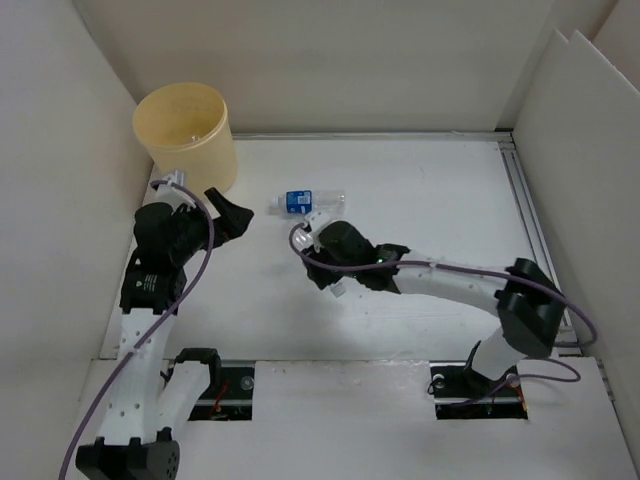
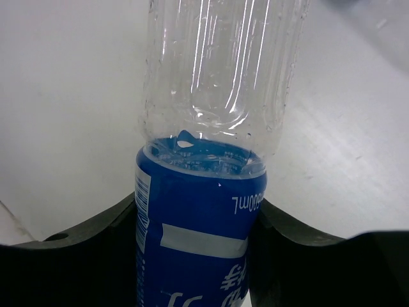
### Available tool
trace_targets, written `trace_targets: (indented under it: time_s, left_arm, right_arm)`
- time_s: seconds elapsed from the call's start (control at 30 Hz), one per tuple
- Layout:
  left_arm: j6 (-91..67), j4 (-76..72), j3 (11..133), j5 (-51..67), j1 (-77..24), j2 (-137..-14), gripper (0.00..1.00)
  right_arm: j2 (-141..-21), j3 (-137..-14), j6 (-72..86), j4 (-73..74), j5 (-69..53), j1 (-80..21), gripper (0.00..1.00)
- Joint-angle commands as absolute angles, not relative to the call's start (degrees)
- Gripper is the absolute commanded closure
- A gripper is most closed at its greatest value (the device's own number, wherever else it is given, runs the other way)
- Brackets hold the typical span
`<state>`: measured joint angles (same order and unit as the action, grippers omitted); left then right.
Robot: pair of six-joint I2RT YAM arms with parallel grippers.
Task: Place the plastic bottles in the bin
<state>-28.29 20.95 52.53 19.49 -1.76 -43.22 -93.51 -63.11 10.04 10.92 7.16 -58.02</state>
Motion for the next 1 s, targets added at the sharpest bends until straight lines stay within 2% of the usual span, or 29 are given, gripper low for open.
trace_targets:
  time_s: [0.0,0.1,0.27,0.37,0.63,0.93,0.97]
  left_arm:
    - [-29.7,9.8,51.2,29.9,-1.7,-45.1,0.00]
    - [-32.1,5.8,50.6,33.2,-2.6,-48.7,0.00]
    - [-33.2,2.5,55.4,22.6,-17.6,-57.2,0.00]
    - [-36.6,-0.9,56.1,22.0,-20.7,-59.1,0.00]
    - [-38.4,-4.7,57.1,14.8,-23.5,-64.8,0.00]
    - [-41.7,-11.0,56.5,15.6,-24.5,-70.3,0.00]
    - [-41.7,-12.4,55.8,15.6,-24.5,-70.3,0.04]
  right_arm:
    - [-85.4,-63.4,5.0,6.1,6.8,-54.9,1.00]
    - [-84.8,-65.5,3.5,7.7,2.9,-51.0,1.00]
    - [-86.7,-72.1,2.4,12.5,2.9,-49.9,1.00]
    - [-88.7,-76.4,2.4,14.7,3.8,-49.4,1.00]
    - [-85.1,-72.2,2.9,9.8,-0.8,-50.4,1.00]
    - [-81.7,-65.6,2.5,-2.6,-9.6,-51.2,1.00]
    - [-81.7,-65.6,2.5,-2.6,-10.2,-51.2,1.00]
